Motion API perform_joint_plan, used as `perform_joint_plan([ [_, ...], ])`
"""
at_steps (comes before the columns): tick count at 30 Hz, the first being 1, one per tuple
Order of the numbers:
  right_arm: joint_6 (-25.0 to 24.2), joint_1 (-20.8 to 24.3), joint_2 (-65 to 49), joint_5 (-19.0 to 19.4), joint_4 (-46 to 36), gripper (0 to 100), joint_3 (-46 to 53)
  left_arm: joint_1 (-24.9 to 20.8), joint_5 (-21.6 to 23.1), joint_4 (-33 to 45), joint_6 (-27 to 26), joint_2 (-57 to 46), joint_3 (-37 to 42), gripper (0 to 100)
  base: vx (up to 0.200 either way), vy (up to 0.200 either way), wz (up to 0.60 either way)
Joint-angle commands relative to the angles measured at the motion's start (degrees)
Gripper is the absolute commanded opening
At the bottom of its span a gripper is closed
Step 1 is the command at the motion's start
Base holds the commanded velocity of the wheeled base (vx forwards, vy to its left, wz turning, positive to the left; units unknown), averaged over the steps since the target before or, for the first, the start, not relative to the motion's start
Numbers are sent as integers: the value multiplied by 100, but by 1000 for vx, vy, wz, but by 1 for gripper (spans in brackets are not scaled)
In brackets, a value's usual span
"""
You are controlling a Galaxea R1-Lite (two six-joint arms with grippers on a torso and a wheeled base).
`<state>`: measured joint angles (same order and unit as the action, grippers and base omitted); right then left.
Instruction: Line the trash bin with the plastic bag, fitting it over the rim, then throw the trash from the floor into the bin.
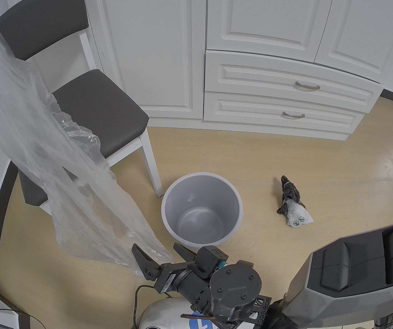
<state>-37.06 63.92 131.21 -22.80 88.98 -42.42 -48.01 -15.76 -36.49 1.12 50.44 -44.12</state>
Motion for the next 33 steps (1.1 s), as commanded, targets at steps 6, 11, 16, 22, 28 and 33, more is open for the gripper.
perform_joint_plan([
  [6,138,-204,-87,-173,102,100,-231,2,3,1,11,-8,26,0,0,0,0],
  [11,612,-345,-289,-436,102,100,-363,2,3,1,2,-35,26,0,0,0,0],
  [16,832,-397,-297,-744,102,100,-557,2,3,1,2,-52,8,0,0,0,0],
  [22,814,-476,-262,-735,102,100,-548,2,3,1,2,-61,8,0,0,0,0],
  [28,744,-556,-271,-700,102,100,-460,11,3,1,11,-61,8,0,0,0,0],
  [33,489,-635,-271,-463,102,100,-337,11,3,1,11,-96,0,0,0,0,0],
])
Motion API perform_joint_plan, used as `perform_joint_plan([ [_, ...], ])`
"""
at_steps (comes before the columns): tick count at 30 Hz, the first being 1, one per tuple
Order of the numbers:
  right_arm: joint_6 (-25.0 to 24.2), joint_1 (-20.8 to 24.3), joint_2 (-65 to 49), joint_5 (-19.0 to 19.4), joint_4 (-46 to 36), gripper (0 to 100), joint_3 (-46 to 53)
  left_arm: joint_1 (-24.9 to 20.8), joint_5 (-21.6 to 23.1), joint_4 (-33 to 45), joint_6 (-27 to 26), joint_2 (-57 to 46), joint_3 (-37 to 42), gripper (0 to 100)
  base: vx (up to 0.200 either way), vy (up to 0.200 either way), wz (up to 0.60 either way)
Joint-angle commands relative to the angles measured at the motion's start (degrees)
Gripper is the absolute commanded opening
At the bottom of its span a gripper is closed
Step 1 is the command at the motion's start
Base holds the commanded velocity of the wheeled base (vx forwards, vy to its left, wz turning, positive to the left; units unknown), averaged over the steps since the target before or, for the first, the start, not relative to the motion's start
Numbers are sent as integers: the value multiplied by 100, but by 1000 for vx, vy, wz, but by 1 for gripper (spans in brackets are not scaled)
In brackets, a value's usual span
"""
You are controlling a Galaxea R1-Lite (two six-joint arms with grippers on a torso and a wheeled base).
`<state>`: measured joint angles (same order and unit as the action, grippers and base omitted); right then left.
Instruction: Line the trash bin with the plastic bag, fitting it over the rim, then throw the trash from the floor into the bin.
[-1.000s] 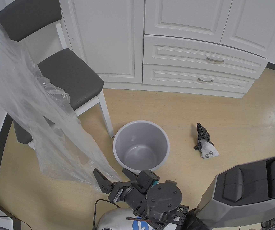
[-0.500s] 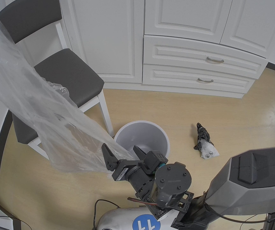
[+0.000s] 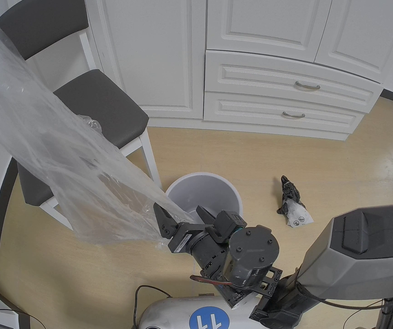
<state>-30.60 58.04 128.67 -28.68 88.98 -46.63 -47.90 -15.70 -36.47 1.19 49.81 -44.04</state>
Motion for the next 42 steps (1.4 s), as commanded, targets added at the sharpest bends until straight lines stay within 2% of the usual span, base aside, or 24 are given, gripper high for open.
perform_joint_plan([
  [1,-245,-47,-26,188,102,100,110,0,-3,0,4,-50,-8,0,0,0,0],
  [5,-473,-91,-35,328,102,100,145,0,-3,0,4,-50,-8,0,0,0,0],
  [16,-614,-232,0,451,102,100,137,0,-3,0,4,-59,-8,0,0,0,0],
  [31,-544,-170,-132,451,102,100,180,-9,-3,18,-5,20,45,0,0,0,0],
  [32,-552,-170,-158,451,102,0,189,-9,-3,18,-5,11,63,0,0,0,0],
  [42,-324,-135,-677,469,102,0,391,-53,32,9,-207,178,274,0,0,0,0],
])
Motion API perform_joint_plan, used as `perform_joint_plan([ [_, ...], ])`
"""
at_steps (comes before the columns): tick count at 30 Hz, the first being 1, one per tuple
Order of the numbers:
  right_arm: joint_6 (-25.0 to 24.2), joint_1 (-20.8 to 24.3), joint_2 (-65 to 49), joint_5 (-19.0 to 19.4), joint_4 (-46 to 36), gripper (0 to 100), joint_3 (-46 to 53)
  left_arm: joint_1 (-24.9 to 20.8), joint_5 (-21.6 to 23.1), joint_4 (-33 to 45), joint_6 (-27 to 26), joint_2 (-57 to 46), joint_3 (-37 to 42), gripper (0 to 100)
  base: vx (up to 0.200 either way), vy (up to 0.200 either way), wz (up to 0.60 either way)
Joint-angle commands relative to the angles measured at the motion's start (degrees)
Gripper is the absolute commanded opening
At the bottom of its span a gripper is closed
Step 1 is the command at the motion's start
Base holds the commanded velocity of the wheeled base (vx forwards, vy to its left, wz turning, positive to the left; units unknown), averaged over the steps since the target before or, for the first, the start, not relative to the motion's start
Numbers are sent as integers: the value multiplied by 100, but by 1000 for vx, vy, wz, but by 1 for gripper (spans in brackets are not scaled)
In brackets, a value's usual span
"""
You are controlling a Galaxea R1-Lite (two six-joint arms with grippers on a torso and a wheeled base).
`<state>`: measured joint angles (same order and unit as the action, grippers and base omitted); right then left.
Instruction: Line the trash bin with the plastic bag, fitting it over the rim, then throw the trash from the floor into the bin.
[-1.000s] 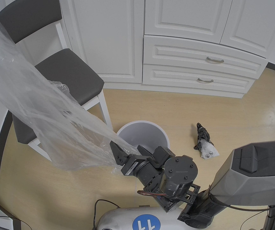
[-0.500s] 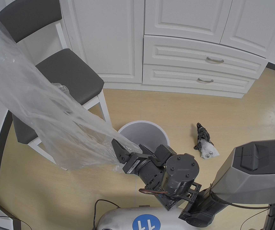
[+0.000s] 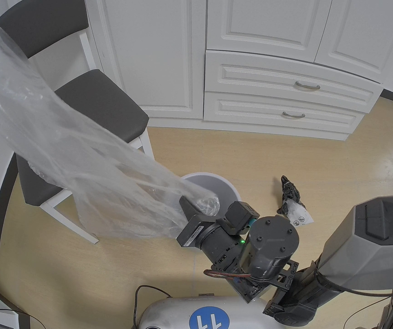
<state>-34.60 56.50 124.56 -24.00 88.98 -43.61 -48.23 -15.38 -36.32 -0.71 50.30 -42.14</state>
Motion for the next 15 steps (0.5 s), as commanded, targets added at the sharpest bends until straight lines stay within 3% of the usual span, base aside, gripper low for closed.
perform_joint_plan([
  [1,129,19,-283,1,102,0,107,-20,0,-7,-17,147,92,0,0,0,0],
  [6,1113,10,-345,150,102,0,634,-29,27,37,-26,358,233,0,0,0,0],
  [9,1306,-43,-661,335,102,0,801,-29,18,-7,-35,534,303,0,0,0,0],
  [15,1799,-386,-1180,344,102,0,898,-29,36,81,-246,595,488,0,0,0,0],
])
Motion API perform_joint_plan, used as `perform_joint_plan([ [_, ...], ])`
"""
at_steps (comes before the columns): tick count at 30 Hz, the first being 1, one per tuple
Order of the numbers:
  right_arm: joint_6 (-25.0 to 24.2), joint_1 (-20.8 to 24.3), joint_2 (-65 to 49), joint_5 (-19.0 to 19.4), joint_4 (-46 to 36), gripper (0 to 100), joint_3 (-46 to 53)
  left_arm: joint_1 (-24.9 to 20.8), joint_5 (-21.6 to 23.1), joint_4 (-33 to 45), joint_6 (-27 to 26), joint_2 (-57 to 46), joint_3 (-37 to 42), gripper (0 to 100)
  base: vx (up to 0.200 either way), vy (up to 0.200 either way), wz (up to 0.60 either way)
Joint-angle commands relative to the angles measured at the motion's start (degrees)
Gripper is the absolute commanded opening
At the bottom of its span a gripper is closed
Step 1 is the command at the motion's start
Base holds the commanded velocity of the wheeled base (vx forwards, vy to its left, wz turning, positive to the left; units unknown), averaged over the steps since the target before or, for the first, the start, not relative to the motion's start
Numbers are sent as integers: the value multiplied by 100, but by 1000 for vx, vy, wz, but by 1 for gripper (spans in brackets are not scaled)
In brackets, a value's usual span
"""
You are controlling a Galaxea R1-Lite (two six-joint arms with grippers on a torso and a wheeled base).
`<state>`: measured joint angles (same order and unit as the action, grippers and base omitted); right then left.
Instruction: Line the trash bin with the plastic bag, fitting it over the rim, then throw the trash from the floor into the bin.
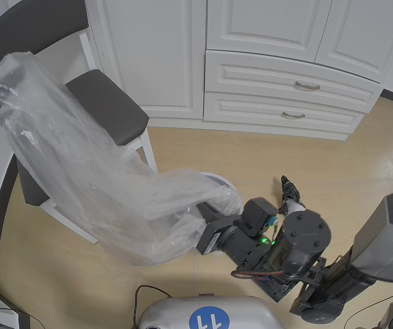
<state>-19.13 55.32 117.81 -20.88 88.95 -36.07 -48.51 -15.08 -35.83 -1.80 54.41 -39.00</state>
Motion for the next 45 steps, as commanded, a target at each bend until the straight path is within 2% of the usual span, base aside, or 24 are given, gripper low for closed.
perform_joint_plan([
  [1,375,-355,-566,40,105,0,162,-1,5,32,-189,184,226,0,0,0,0],
  [6,779,-593,-883,84,105,0,294,-1,5,58,-356,219,411,0,0,0,0],
  [8,1192,-707,-1146,84,105,0,496,61,-21,120,-602,228,578,0,0,0,0],
  [13,1552,-812,-1524,84,105,0,610,105,-56,304,-1024,202,797,0,0,0,0],
  [17,2088,-1015,-1858,76,105,0,760,342,-39,524,-1366,228,991,0,0,0,0],
  [22,2510,-1032,-2227,76,105,0,1050,614,-48,524,-1867,246,1193,0,0,0,0],
  [24,2581,-1023,-2280,76,105,0,1102,623,-48,524,-1947,237,1219,0,0,0,0],
  [26,2871,-962,-2412,67,105,0,1269,632,-65,480,-2184,228,1316,0,0,0,0],
  [36,3301,-830,-2658,76,105,0,1753,641,-74,445,-2368,281,1395,0,0,0,0],
  [42,3644,-830,-2799,5,105,0,1955,878,-188,428,-2817,255,1553,0,0,0,0],
  [45,3697,-839,-2799,-12,105,0,1999,904,-197,428,-2834,255,1562,0,0,0,0],
])
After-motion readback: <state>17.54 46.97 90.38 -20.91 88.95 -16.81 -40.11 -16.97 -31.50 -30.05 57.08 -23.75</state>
